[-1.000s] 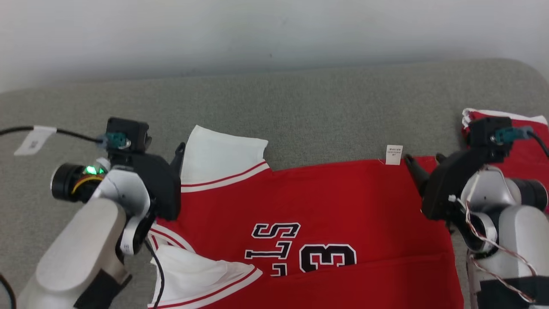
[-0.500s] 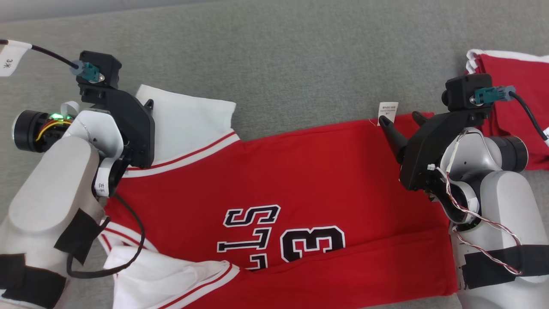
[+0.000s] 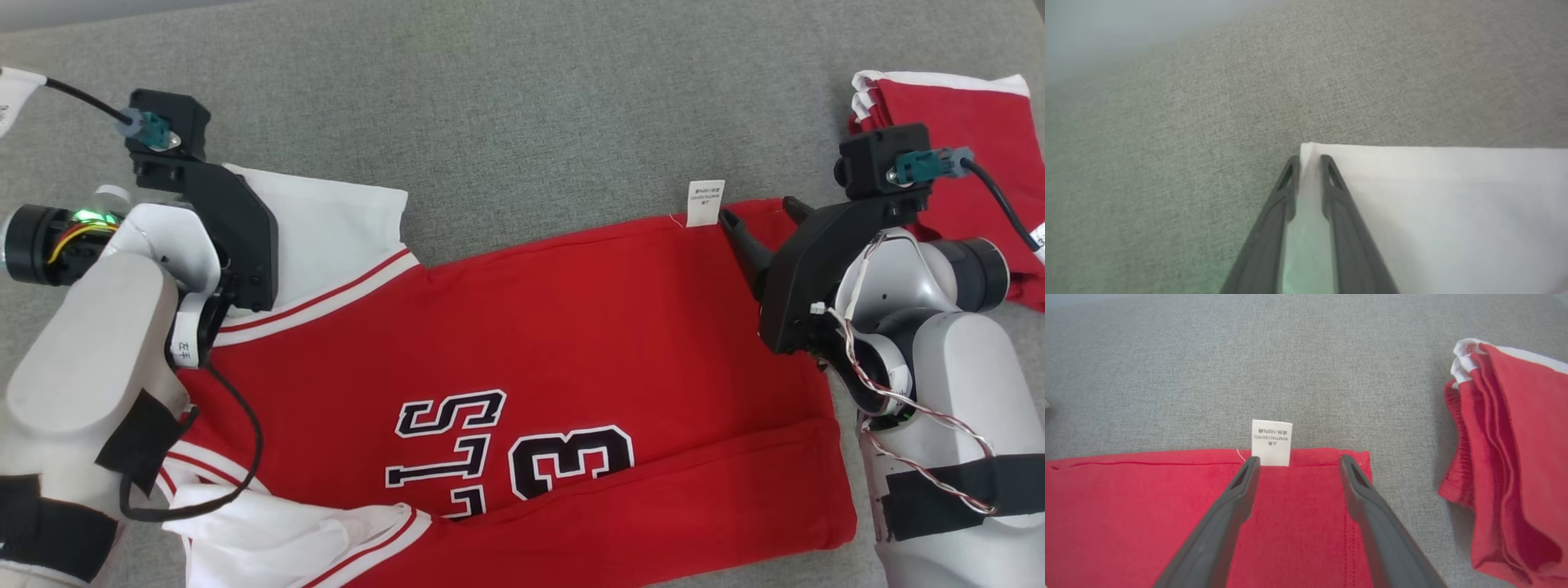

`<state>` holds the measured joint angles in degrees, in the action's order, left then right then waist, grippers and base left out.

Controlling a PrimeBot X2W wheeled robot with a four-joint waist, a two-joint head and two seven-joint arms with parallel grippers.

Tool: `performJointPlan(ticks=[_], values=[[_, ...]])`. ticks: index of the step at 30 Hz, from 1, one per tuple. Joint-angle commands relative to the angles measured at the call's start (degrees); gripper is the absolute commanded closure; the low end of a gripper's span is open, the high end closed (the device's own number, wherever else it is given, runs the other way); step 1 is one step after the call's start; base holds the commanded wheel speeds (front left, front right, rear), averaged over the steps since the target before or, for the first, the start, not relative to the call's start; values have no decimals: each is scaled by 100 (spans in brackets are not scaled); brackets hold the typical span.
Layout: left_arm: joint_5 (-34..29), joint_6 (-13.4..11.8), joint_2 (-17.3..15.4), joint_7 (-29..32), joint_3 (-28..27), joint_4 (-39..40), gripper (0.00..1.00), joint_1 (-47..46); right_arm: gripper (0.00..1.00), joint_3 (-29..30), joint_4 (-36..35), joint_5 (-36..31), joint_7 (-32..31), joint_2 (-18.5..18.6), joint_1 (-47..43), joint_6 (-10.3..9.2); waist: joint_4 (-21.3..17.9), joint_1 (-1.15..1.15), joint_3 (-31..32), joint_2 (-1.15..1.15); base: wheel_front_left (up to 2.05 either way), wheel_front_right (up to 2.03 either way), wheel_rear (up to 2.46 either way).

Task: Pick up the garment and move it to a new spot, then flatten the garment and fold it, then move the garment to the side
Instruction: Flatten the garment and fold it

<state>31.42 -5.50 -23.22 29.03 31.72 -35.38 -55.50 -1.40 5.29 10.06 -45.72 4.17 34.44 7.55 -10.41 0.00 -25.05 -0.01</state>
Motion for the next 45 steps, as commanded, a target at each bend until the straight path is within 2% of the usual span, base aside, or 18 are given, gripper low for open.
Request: performJointPlan(ticks=[1, 5, 9, 14, 17, 23, 29, 33, 38, 45], values=[[24, 11, -6, 64, 45, 11, 100, 81, 0, 33, -19, 23, 9, 52, 88, -15, 35, 0, -10, 1, 0, 0, 0], [-25, -75, 45, -16, 69, 182, 100, 70, 0, 30, 20, -99, 100, 227, 251, -15, 120, 0, -87, 1, 0, 0, 0], [-94, -203, 243, -208, 158, 388, 100, 146, 0, 2, 364, -81, 127, 536, 540, -15, 255, 0, -177, 1, 0, 0, 0], [-85, -235, 376, -244, 248, 404, 100, 233, 0, -241, 950, 85, -225, 808, 801, -15, 384, 0, -236, 1, 0, 0, 0], [-61, -234, 433, -280, 266, 389, 100, 254, 0, -174, 954, 83, -287, 843, 801, -15, 439, 0, -222, 1, 0, 0, 0], [-15, -206, 520, -371, 303, 296, 100, 254, 0, 121, 444, -165, -21, 923, 533, -15, 496, 0, -130, 1, 0, 0, 0], [49, -166, 505, -441, 289, 187, 100, 309, 0, 285, -390, -70, -352, 1030, -242, -15, 412, 0, 13, 1, 0, 0, 0], [111, -170, 489, -476, 248, 172, 100, 290, 0, 398, -634, -40, -286, 1063, -646, -15, 360, 0, 22, 1, 0, 0, 0], [91, -192, 473, -443, 278, 216, 100, 177, 0, 369, -360, -58, -27, 1023, -438, -15, 356, 0, -59, 1, 0, 0, 0], [96, -198, 549, -458, 347, 231, 100, 138, 0, 42, 388, 99, 40, 1187, 36, -15, 464, 0, -140, 1, 0, 0, 0]])
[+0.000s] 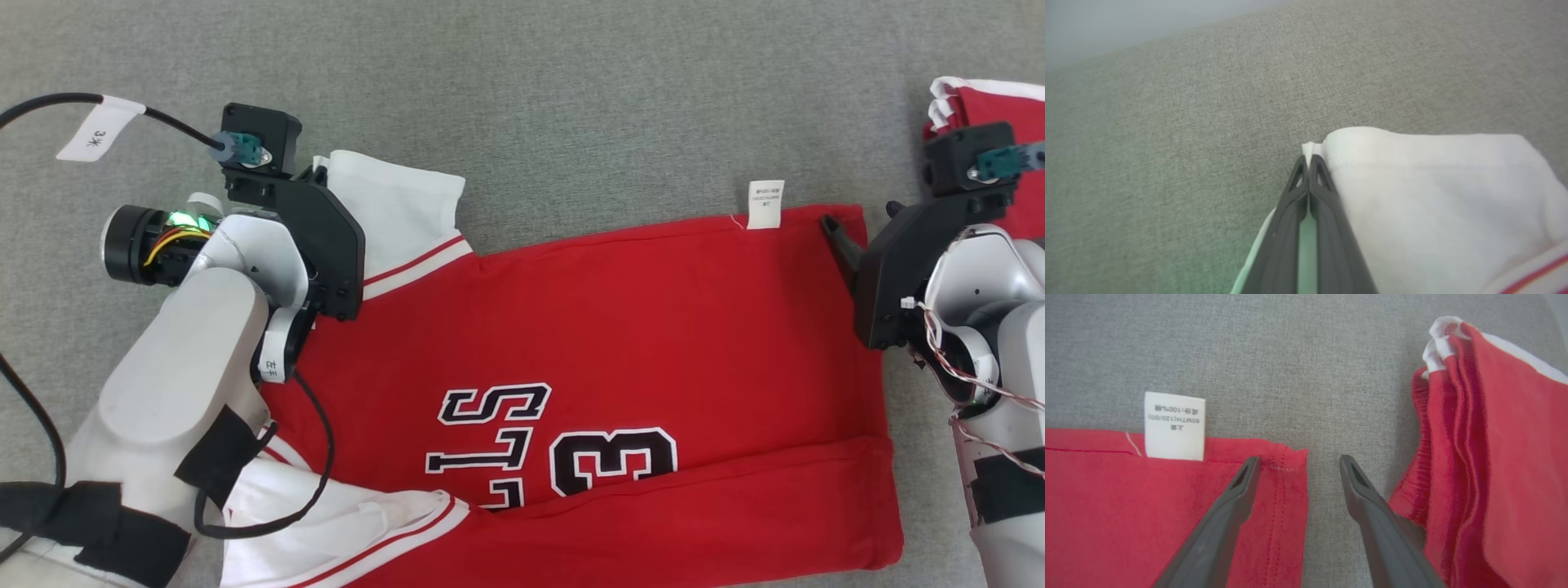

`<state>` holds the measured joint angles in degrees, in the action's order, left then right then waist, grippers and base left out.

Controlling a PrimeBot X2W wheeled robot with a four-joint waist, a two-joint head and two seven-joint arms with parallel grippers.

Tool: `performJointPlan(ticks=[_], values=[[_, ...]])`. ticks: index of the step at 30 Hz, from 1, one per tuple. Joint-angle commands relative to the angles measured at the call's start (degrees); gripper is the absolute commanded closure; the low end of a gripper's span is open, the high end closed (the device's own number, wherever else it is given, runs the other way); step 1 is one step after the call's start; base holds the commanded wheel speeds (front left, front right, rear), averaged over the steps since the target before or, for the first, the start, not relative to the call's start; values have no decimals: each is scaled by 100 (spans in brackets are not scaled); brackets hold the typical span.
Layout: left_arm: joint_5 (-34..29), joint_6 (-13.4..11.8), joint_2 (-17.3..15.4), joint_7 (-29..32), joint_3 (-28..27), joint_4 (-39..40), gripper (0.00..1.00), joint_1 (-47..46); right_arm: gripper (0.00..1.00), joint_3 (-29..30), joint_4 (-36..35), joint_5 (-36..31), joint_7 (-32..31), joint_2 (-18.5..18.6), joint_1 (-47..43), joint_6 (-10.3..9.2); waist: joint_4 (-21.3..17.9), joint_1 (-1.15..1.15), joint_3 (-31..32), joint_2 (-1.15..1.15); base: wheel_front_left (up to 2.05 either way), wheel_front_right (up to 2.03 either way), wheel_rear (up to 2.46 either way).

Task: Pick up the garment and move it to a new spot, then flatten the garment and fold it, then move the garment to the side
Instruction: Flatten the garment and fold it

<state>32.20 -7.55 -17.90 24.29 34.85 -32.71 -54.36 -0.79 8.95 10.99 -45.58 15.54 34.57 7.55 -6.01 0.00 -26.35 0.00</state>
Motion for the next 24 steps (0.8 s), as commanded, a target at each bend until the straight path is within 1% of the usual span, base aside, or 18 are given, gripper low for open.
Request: performJointPlan(ticks=[1, 3, 4, 5, 6, 7, 8, 9, 11, 12, 14, 19, 24], values=[[24, 0, 29, 13, 39, -45, 100, 29, 0, -72, 128, 40, 44, 75, 61, -15, 40, 0, -14, 0, 0, 0, 0], [37, -1, 34, 9, 57, -58, 100, 38, 0, -131, 336, 74, 85, 80, 156, -15, 60, 0, -20, 0, 0, 0, 0], [44, 5, 39, 9, 64, -59, 100, 41, 10, -175, 428, 71, 74, 95, 176, -15, 70, 0, -24, 0, 0, 0, 0], [54, 16, 41, 10, 71, -62, 100, 42, 39, -216, 495, 82, 71, 111, 198, -15, 79, 0, -28, 0, 0, 0, 0], [64, 27, 37, 8, 75, -64, 100, 45, 51, -253, 559, 98, 88, 119, 211, -15, 86, 0, -29, 0, 0, 0, 0], [70, 34, 32, 10, 80, -70, 100, 50, 59, -311, 607, 127, 94, 122, 211, -15, 91, 0, -24, 0, 0, 0, 0], [68, 38, 20, 6, 84, -76, 100, 52, 64, -350, 636, 154, 102, 130, 210, -15, 93, 0, -18, 0, 0, 0, 0], [62, 31, 9, -13, 85, -81, 100, 48, 75, -387, 645, 170, 128, 147, 210, -15, 97, 0, -11, 0, 0, 0, 0], [72, 39, 3, -34, 90, -101, 100, 59, 87, -446, 647, 180, 186, 189, 184, -15, 108, 0, 19, 0, 0, 0, 0], [83, 28, 10, -45, 94, -112, 100, 71, 96, -475, 644, 176, 228, 207, 161, -15, 113, 0, 49, 0, 0, 0, 0], [103, 31, 19, -69, 99, -127, 100, 105, 100, -517, 651, 181, 257, 233, 114, -15, 110, 0, 114, 0, 0, 0, 0], [81, 16, 36, -296, 84, -94, 100, 151, 100, -550, 656, 93, 421, 302, 30, -15, 118, 0, 288, 0, 0, 0, 0], [108, -72, 10, -758, -33, 39, 100, 324, 100, -481, 613, 122, 710, 357, -150, -15, 187, 0, 510, 0, 0, 0, 0]])
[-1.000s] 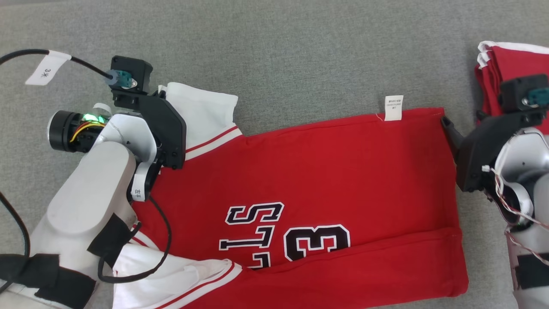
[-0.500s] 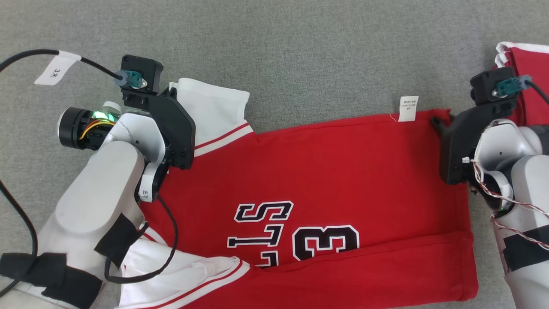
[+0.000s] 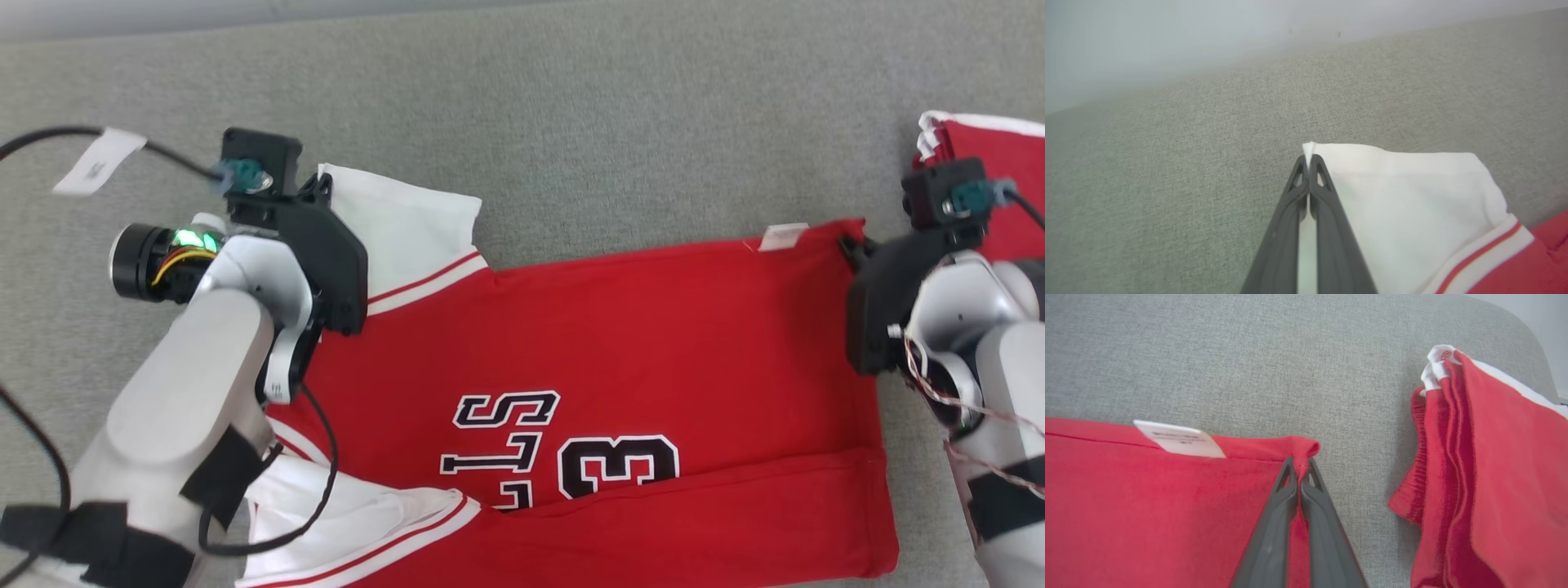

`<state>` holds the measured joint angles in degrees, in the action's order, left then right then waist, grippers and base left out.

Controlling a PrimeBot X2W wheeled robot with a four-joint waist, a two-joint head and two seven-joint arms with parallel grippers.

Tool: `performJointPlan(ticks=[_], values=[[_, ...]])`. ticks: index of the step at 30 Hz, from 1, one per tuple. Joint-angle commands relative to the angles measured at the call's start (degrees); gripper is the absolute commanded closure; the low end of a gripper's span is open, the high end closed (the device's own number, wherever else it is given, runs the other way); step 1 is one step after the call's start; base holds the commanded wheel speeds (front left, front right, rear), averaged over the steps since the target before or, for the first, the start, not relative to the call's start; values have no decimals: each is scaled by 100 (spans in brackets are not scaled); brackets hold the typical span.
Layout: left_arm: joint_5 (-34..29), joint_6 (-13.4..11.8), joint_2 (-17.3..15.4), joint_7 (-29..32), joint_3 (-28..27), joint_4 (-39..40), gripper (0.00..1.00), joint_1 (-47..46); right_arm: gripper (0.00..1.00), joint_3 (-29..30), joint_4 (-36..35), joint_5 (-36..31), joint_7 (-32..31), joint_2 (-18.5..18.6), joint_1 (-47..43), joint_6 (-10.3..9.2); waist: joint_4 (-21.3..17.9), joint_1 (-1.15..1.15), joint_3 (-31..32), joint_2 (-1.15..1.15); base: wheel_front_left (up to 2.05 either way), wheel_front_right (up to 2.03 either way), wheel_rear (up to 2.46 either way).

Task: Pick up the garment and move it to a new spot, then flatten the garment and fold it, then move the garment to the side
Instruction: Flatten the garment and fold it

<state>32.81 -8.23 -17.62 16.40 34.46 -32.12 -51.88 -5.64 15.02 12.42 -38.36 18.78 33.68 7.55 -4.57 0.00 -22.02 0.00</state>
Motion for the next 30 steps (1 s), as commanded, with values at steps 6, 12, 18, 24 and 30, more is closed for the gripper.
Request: performJointPlan(ticks=[6, 12, 18, 24, 30], values=[[170, -88, -169, -540, -170, 467, 100, 728, 100, 52, -199, 98, 352, 212, -578, -16, 203, 0, 396, 0, 0, 0, 0], [319, -353, -392, -1010, -344, 1407, 100, 1754, 100, -131, -462, 48, 1000, 514, -1030, -16, 334, 0, 715, 0, 0, 0, 0], [447, -676, -544, -1185, -403, 2419, 100, 2767, 100, -449, -468, 113, 1298, 838, -1362, -16, 467, 0, 938, 0, 0, 0, 0], [587, -993, -585, -1208, -423, 3191, 100, 3633, 100, -822, -444, 245, 1330, 1183, -1626, -16, 578, 0, 1156, 0, 0, 0, 0], [823, -1185, -579, -1183, -397, 3622, 100, 4377, 100, -1270, -497, 497, 1107, 1511, -1915, -16, 637, 0, 1403, 0, 0, 0, 0]])
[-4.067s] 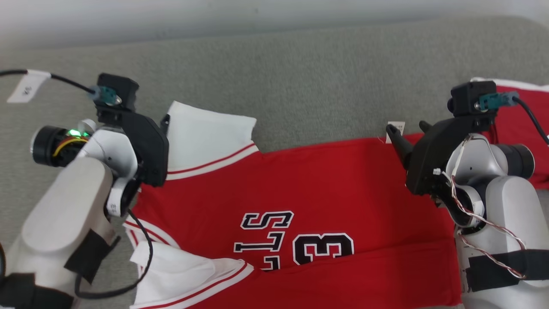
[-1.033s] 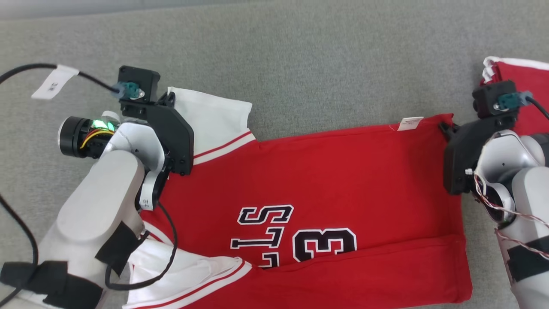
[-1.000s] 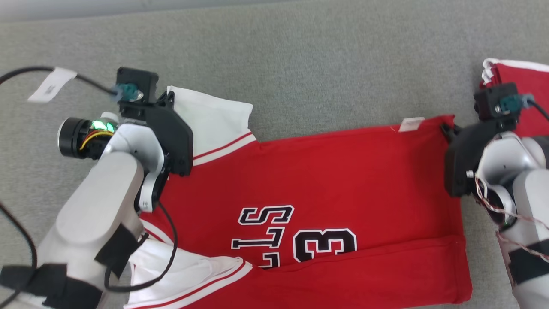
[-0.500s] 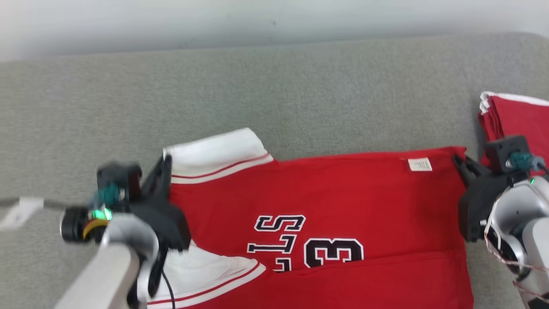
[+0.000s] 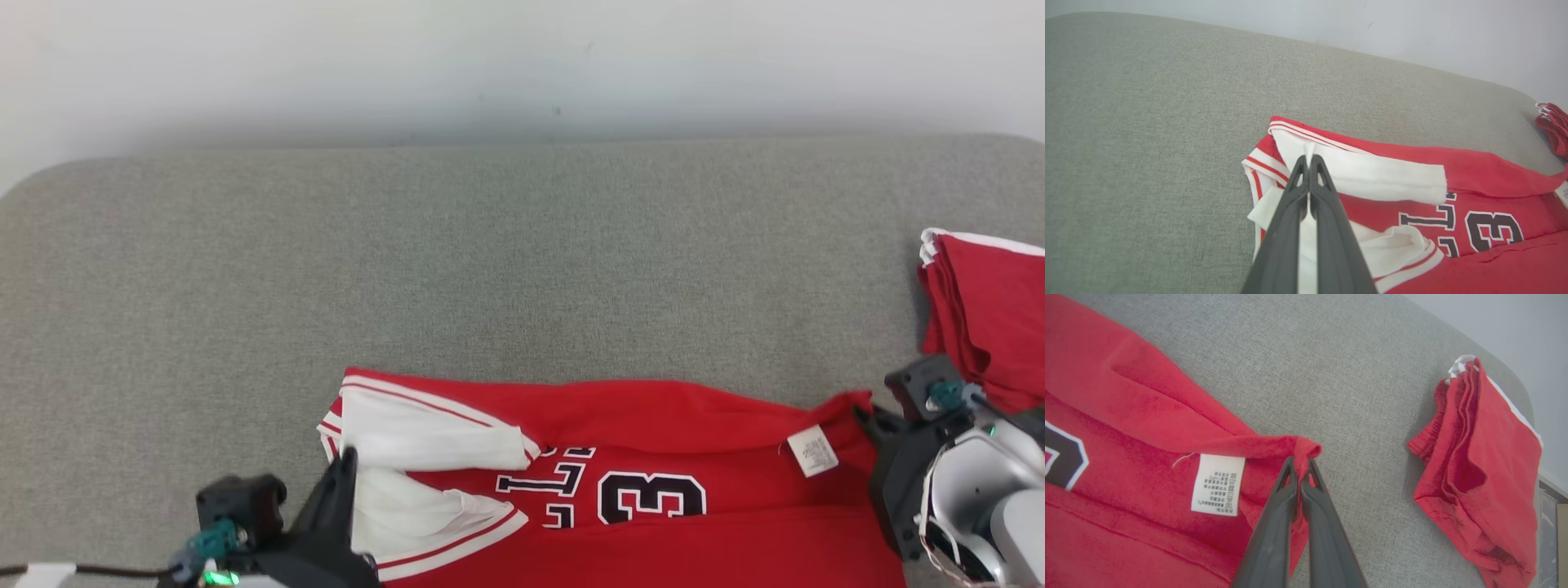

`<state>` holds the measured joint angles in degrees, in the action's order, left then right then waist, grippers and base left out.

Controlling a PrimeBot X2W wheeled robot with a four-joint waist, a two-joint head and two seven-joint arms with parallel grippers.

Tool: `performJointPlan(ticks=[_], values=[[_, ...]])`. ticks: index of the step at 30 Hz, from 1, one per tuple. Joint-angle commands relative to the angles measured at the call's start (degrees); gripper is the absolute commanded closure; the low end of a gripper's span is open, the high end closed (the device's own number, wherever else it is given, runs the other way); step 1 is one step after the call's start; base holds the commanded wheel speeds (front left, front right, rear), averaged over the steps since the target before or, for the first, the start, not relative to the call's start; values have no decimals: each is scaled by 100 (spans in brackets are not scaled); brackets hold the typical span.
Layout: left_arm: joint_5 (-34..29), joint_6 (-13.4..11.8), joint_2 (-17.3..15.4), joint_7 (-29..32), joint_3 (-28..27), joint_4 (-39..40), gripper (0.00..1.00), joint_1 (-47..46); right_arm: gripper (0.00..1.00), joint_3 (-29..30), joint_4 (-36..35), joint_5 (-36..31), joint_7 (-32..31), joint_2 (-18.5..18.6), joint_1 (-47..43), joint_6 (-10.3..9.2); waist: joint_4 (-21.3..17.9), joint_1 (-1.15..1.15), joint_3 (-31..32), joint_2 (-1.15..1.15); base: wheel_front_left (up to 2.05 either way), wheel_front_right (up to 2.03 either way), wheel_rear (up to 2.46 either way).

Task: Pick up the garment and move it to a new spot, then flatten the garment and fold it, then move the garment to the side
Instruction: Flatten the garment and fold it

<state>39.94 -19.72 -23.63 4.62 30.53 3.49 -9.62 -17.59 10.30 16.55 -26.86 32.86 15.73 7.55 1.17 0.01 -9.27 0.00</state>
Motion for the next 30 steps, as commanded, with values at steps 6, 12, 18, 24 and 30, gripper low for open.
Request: performJointPlan(ticks=[6, 12, 18, 24, 30], values=[[164, -195, 11, 4, 16, 262, 100, 552, 100, -291, -256, 355, -192, 537, -405, -16, 115, -1, 258, 0, 0, 0, 0], [256, -246, 15, -18, 50, 370, 100, 863, 100, -391, -373, 383, -310, 718, -638, -16, 92, -1, 295, 0, 0, 0, 0], [341, -295, 20, -22, 50, 392, 100, 1045, 0, -376, -307, 479, -590, 654, -821, -16, 93, -1, 330, 0, 0, 0, 0], [403, -297, -35, -28, 57, 369, 100, 1221, 0, 114, -705, 633, -733, 632, -1112, -16, 117, -1, 388, 0, 0, 0, 0], [434, -293, -87, -71, 47, 282, 100, 1356, 0, 930, -1206, 391, -682, 257, -1435, -16, 103, -1, 406, 0, 0, 0, 0]])
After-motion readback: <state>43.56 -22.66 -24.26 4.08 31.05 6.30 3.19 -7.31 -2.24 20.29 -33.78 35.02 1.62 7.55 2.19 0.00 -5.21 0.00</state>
